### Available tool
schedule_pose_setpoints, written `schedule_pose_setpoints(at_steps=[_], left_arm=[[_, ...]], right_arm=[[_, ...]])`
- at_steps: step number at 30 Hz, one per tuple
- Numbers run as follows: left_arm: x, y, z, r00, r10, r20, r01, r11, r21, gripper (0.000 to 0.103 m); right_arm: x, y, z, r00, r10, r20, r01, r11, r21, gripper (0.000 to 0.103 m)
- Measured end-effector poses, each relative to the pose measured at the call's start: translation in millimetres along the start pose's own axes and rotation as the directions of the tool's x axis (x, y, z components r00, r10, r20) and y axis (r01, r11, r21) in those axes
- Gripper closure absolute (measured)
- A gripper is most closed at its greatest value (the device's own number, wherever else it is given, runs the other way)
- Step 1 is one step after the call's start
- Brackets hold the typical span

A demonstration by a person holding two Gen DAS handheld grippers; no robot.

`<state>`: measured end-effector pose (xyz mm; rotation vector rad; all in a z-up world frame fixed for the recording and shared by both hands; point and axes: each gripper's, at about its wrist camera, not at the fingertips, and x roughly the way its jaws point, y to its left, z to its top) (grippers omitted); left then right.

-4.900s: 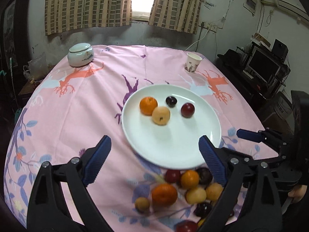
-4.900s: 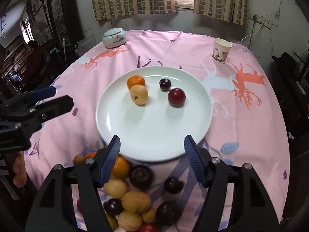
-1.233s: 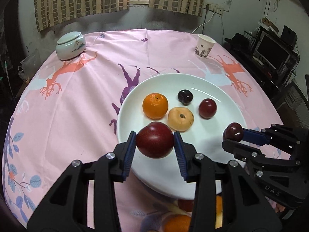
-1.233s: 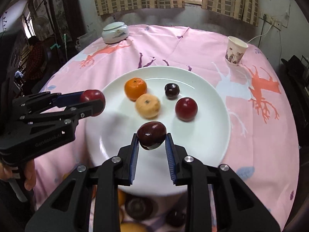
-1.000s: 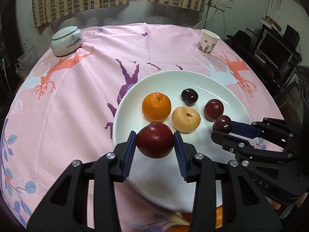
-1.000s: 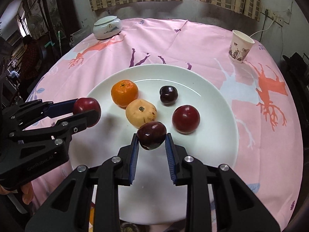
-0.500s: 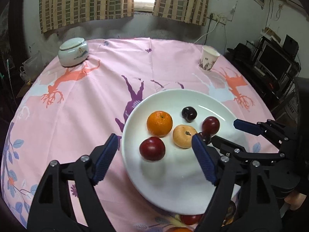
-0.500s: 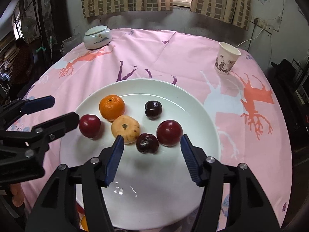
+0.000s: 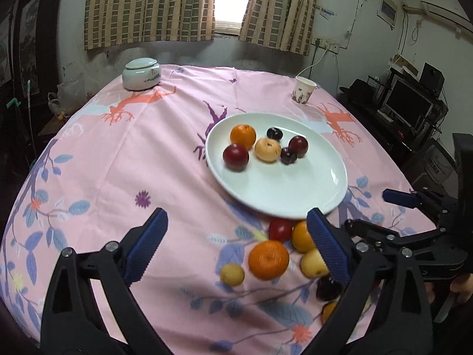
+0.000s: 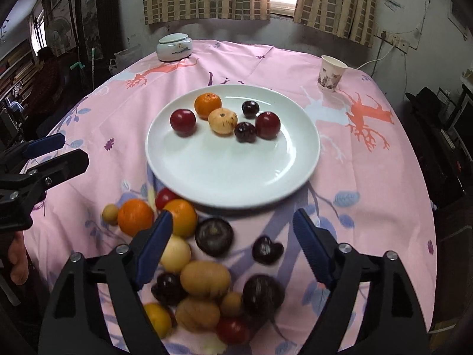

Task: Organize fruits
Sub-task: 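Place the red plum and dark cherry on the plate and release both, then grasp the yellow-green fruit with the left tool while the right tool grasps a red tomato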

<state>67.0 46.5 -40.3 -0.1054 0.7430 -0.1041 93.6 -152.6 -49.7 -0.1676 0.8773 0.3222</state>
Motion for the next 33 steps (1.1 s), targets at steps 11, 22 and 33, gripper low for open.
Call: schedule_pose_setpoints(at_steps=[11,22,33], left_arm=[[-7.6,-4.3,-51.3,0.996,0.0,-0.085,0.004,0.999,0.046,0.007],[-9.7,-36.0,-69.2,0.984,-0.068,-0.166,0.092,0.986,0.139,0.007],[-2.0,-82.9,-98.1,0.957,-0.12,-0.264,0.18,0.96,0.216,0.006]], right_arm=[[-22.7,-14.1,-76.4,0.997,-0.014,-0.071,0.022,0.993,0.115,0.014],[1.8,-11.0,-88.4,0.987,0.069,-0.143,-0.052,0.992,0.116,0.061],[-24.3,-2.1,-94.2,0.997,-0.004,-0.076,0.011,0.995,0.1,0.073]])
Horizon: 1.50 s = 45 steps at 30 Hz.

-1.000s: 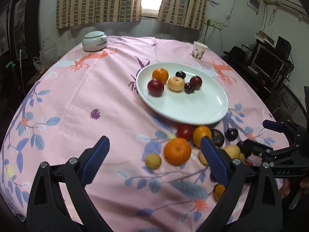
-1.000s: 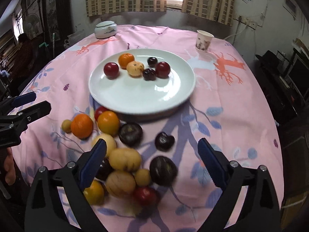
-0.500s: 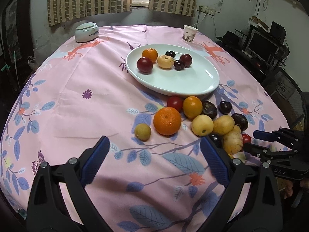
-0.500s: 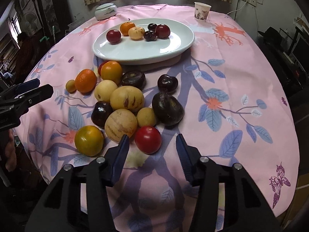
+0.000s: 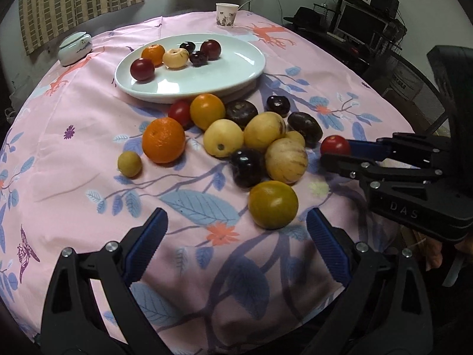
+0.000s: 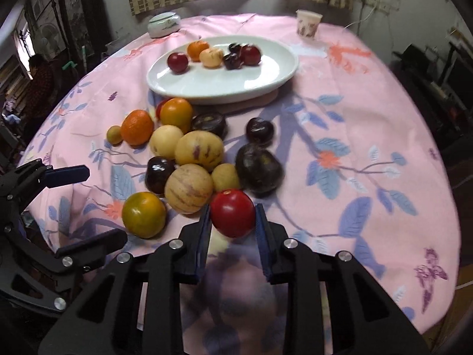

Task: Organize fruits
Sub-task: 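Grasp the yellow-green fruit with the left tool while the right tool grasps a red tomato, then place the yellow-green fruit and red tomato on the plate and release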

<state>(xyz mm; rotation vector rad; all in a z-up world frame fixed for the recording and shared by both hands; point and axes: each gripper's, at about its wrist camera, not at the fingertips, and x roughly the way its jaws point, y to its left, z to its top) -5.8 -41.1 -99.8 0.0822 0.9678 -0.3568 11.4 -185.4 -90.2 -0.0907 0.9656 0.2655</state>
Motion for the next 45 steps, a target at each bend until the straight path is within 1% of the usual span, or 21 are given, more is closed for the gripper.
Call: schedule_pose_setpoints(at_steps=[1,3,4,6,9,10,11,12,13,15,18,25,35,39,41,43,45], left_arm=[[2.8,-2.2,-0.3,1.0,-0.002,-0.006,0.002,1.0,0.0,0.007],[9.5,-6.5,-0.4,1.0,-0.001,-0.015,0.001,1.0,0.002,0.008],[12.8,-8.0,-0.2,1.0,0.003,-0.019,-0.003,1.0,0.0,0.01],[20.0,-10.0,1.6,0.999,-0.004,-0.033,0.004,1.0,-0.005,0.02],[31.7,-11.6,3.4,0.999,-0.007,-0.052,0.007,1.0,-0.017,0.026],[34.2,-12.1,3.1,0.999,-0.003,-0.051,0.002,1.0,-0.021,0.032],[33.4,-13.4,3.0,0.999,-0.006,-0.037,0.006,1.0,-0.019,0.042],[31.7,-14.7,2.7,0.999,-0.037,-0.032,0.037,0.999,-0.017,0.055],[30.8,-16.2,3.6,0.998,-0.041,-0.036,0.041,0.999,-0.014,0.062],[29.6,-17.2,3.4,0.999,-0.031,-0.034,0.031,0.999,-0.006,0.062],[27.6,-11.7,3.6,0.999,-0.035,-0.032,0.035,0.999,-0.024,0.062],[11.7,7.6,8.1,1.0,-0.023,0.014,0.024,0.998,-0.06,0.062],[-3.5,38.4,32.6,0.997,0.016,0.071,-0.009,0.995,-0.099,0.062],[-3.2,49.9,51.0,0.996,0.033,0.083,-0.025,0.994,-0.103,0.062],[-1.6,55.1,64.9,0.994,0.046,0.095,-0.036,0.994,-0.098,0.062],[3.5,63.6,85.5,0.993,0.06,0.103,-0.049,0.993,-0.107,0.062],[12.9,73.1,109.0,0.991,0.085,0.107,-0.072,0.99,-0.123,0.062]], right_arm=[[-2.2,-2.0,-0.4,1.0,-0.015,0.004,0.015,1.0,0.004,0.073],[-5.1,-6.4,-3.1,1.0,-0.011,0.003,0.011,1.0,0.017,0.073],[-5.3,-8.1,-3.7,1.0,-0.007,0.002,0.007,1.0,0.02,0.073],[-7.4,-9.4,-6.4,1.0,0.001,0.003,-0.001,1.0,0.019,0.073],[-8.2,-10.6,-7.8,1.0,0.008,0.002,-0.008,1.0,0.019,0.073],[-8.4,-10.6,-8.0,1.0,0.01,0.001,-0.01,1.0,0.02,0.073],[-8.3,-11.5,-8.1,1.0,0.012,0.002,-0.012,1.0,0.022,0.073],[-8.1,-12.0,-8.1,1.0,0.014,0.002,-0.014,1.0,0.025,0.073],[-7.7,-12.7,-8.0,1.0,0.016,0.002,-0.016,1.0,0.027,0.073],[-6.6,-12.1,-8.2,1.0,0.021,0.0,-0.021,0.999,0.028,0.073],[-2.8,-10.0,-7.4,0.999,0.035,-0.007,-0.034,0.999,0.029,0.073],[-4.6,-3.6,0.5,0.997,0.073,0.01,-0.074,0.997,0.037,0.073],[-1.4,8.2,19.9,0.995,0.094,0.024,-0.094,0.996,0.011,0.073],[3.2,8.3,33.3,0.994,0.107,0.028,-0.107,0.994,0.012,0.073],[6.2,8.7,45.2,0.994,0.105,0.037,-0.105,0.994,0.001,0.073],[11.4,8.7,60.5,0.993,0.106,0.043,-0.105,0.994,-0.011,0.073],[20.7,8.1,82.8,0.992,0.117,0.042,-0.117,0.993,-0.019,0.073]])
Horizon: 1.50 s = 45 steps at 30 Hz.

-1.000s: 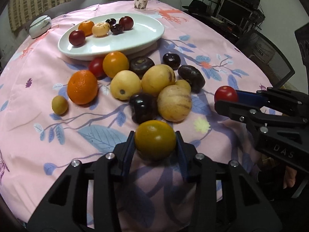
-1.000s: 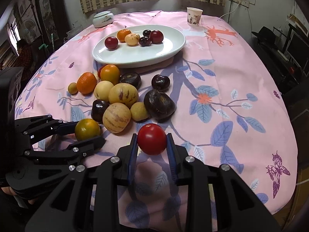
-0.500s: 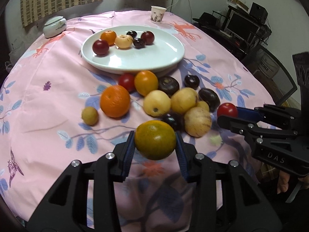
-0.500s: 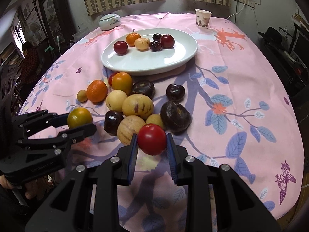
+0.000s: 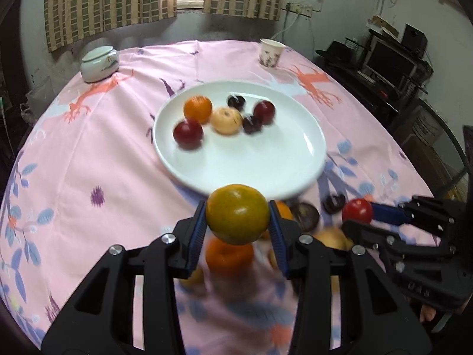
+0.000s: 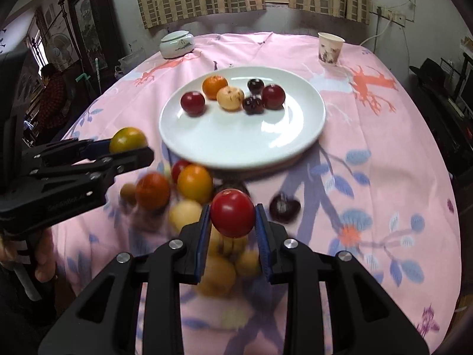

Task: Organize fruits
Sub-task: 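Place the yellow-green fruit and red tomato on the plate and release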

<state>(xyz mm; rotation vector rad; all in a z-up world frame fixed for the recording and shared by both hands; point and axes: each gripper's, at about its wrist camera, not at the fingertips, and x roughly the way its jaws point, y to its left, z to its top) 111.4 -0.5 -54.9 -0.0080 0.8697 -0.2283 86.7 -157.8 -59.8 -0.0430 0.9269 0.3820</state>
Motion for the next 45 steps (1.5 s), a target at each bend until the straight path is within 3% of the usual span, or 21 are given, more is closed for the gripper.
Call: schedule_pose_setpoints(at_steps=[4,9,16,22,24,25,26,28,33,35,38,42,45], left_arm=[[29.9,6.4,43.3,0.999,0.033,-0.01,-0.034,0.999,-0.01,0.062],[58.2,11.7,69.9,0.999,0.029,-0.04,-0.03,0.999,-0.027,0.062],[83.3,13.0,77.9,0.998,0.019,-0.067,-0.021,0.999,-0.03,0.062],[93.3,13.6,83.3,0.997,0.024,-0.073,-0.027,0.999,-0.043,0.061],[86.6,14.7,85.5,0.999,0.032,-0.04,-0.034,0.998,-0.053,0.047],[80.4,15.4,86.6,0.999,0.049,-0.018,-0.05,0.997,-0.055,0.039],[72.9,16.4,88.0,0.999,0.05,0.005,-0.05,0.997,-0.056,0.026],[53.7,18.8,88.8,0.997,0.056,0.052,-0.052,0.996,-0.067,0.024],[0.6,25.1,74.4,0.992,0.038,0.123,-0.027,0.995,-0.091,0.019],[-19.3,25.7,59.7,0.989,0.039,0.143,-0.027,0.996,-0.09,0.018],[-41.1,24.2,32.8,0.986,0.036,0.163,-0.024,0.997,-0.075,0.017],[-56.7,26.1,-11.8,0.988,0.029,0.154,-0.015,0.996,-0.086,0.016],[-57.4,26.8,-42.2,0.99,0.058,0.128,-0.047,0.995,-0.094,0.016]], right_arm=[[26.7,-7.1,45.7,1.0,-0.017,-0.013,0.016,1.0,-0.006,0.073],[64.1,-27.5,88.4,0.998,-0.047,-0.029,0.048,0.998,0.037,0.073],[105.6,-48.2,107.7,0.996,-0.043,-0.084,0.05,0.995,0.085,0.073],[110.2,-51.3,112.2,0.997,-0.05,-0.059,0.055,0.995,0.089,0.072],[106.9,-50.7,115.0,0.996,-0.087,-0.032,0.09,0.993,0.08,0.043],[103.1,-51.2,115.7,0.992,-0.123,-0.017,0.124,0.989,0.082,0.036],[97.8,-52.2,116.3,0.99,-0.138,0.0,0.138,0.987,0.083,0.036],[88.1,-54.6,116.2,0.992,-0.127,0.006,0.127,0.988,0.089,0.036],[46.7,-51.4,98.0,0.991,-0.134,0.026,0.132,0.988,0.084,0.035],[28.7,-49.1,81.1,0.99,-0.135,0.031,0.132,0.988,0.079,0.026],[3.0,-44.7,48.4,0.99,-0.133,0.041,0.129,0.989,0.073,0.026],[-18.3,-41.6,-2.2,0.989,-0.146,0.023,0.144,0.986,0.084,0.025],[-24.9,-38.4,-36.9,0.985,-0.174,0.007,0.172,0.979,0.105,0.025]])
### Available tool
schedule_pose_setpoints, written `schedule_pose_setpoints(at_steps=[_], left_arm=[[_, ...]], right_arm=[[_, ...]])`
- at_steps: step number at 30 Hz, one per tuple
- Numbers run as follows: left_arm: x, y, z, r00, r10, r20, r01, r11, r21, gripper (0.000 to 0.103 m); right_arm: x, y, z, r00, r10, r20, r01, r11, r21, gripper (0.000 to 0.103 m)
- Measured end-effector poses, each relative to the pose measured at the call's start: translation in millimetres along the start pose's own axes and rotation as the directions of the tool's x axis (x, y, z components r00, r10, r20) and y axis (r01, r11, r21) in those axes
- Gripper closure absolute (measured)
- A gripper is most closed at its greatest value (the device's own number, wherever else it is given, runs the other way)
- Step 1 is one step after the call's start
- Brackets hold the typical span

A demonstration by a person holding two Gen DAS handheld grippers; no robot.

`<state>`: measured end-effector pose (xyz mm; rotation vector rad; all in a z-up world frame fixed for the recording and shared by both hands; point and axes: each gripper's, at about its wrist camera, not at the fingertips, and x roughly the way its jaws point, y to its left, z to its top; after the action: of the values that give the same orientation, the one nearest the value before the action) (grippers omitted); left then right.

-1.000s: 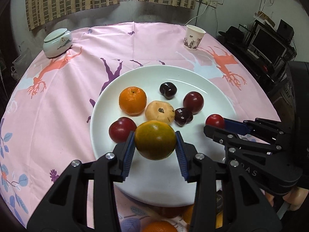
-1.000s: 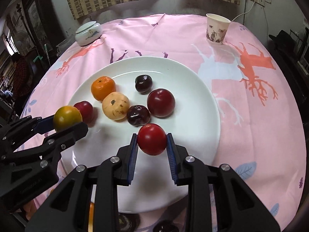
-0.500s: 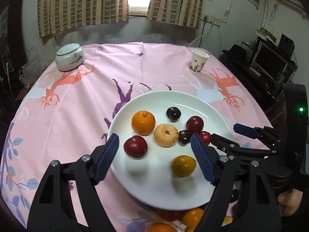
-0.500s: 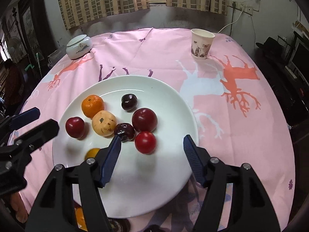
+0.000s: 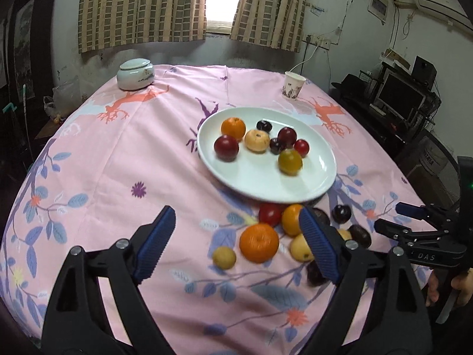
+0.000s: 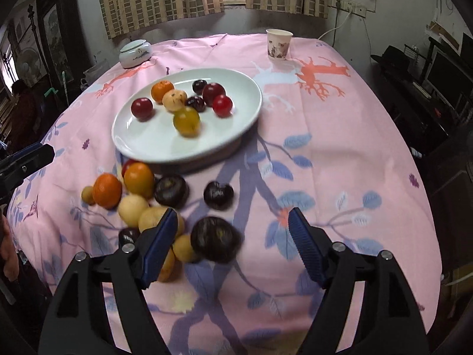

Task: Organize fruits
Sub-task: 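Place the yellow-green fruit and red tomato on the plate and release, then grasp a small yellow-green fruit with the left tool while the right tool grasps a speckled melon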

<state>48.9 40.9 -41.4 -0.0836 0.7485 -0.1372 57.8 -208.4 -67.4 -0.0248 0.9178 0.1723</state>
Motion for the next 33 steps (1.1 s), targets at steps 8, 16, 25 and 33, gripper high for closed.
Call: schedule_pose_setpoints(at_steps=[8,16,25,33], left_arm=[[-2.5,13.3,-34.0,0.997,0.025,-0.069,-0.027,0.999,-0.019,0.016],[0.1,19.1,-39.6,0.995,0.04,-0.096,-0.043,0.998,-0.034,0.016],[3.7,19.9,-41.8,0.993,0.042,-0.11,-0.046,0.998,-0.032,0.016],[37.3,17.6,-47.6,0.981,0.081,-0.177,-0.079,0.997,0.019,0.016]], right_arm=[[9.6,13.2,-27.8,0.998,0.054,-0.028,-0.054,0.999,0.0,0.055],[-1.5,27.3,-34.8,0.989,0.141,-0.05,-0.143,0.989,-0.034,0.058],[26.2,63.2,-34.4,0.983,0.162,-0.083,-0.169,0.982,-0.084,0.064],[9.8,57.1,-36.6,0.978,0.189,-0.082,-0.195,0.978,-0.075,0.066]])
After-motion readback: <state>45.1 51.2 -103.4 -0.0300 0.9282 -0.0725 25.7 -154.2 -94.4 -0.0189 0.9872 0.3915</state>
